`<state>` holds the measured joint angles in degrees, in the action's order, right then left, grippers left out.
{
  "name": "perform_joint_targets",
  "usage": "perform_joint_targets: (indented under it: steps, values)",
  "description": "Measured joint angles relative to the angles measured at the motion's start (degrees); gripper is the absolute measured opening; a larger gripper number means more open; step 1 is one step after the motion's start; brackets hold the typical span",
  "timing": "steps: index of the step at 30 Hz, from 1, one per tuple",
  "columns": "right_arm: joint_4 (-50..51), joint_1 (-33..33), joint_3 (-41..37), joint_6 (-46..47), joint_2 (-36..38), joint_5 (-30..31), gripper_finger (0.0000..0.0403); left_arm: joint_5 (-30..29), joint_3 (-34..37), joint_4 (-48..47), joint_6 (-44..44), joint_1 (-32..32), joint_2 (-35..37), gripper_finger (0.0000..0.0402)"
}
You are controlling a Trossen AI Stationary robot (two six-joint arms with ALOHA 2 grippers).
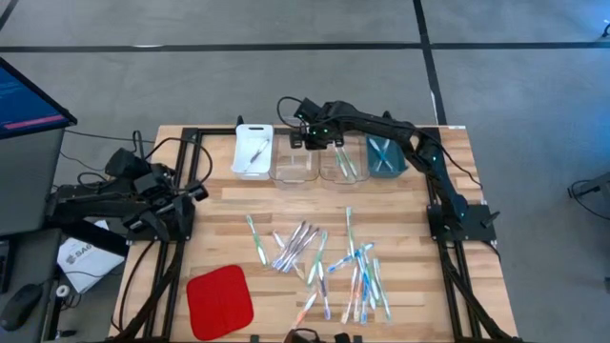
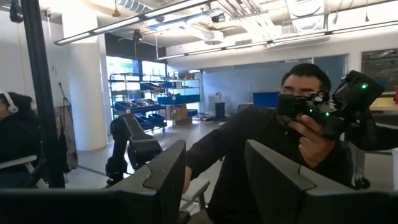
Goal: Pick & Place Toothbrushes
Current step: Put the orange toothbrush into the left transparent bin
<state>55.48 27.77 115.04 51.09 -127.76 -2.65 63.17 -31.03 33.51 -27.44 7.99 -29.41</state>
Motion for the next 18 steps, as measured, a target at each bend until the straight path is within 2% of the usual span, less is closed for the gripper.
perform_joint_targets:
  steps: [9, 15, 18]
  values:
    - [0.85, 0.07, -0.02, 0.94, -0.96, 0.14, 0.0041, -0.17, -0.01, -0.01, 0.15, 0.00, 0.00, 0.0159]
    - [0.63, -0.24, -0.02, 1.03, -0.98, 1.46, 0.0015, -0.17, -0.02, -0.01, 0.16, 0.00, 0.00, 0.0159]
    - [-0.38, -0.44, -0.04, 1.03, -0.98, 2.21, 0.0017, -0.17, -0.02, -0.01, 0.16, 0.00, 0.00, 0.0159]
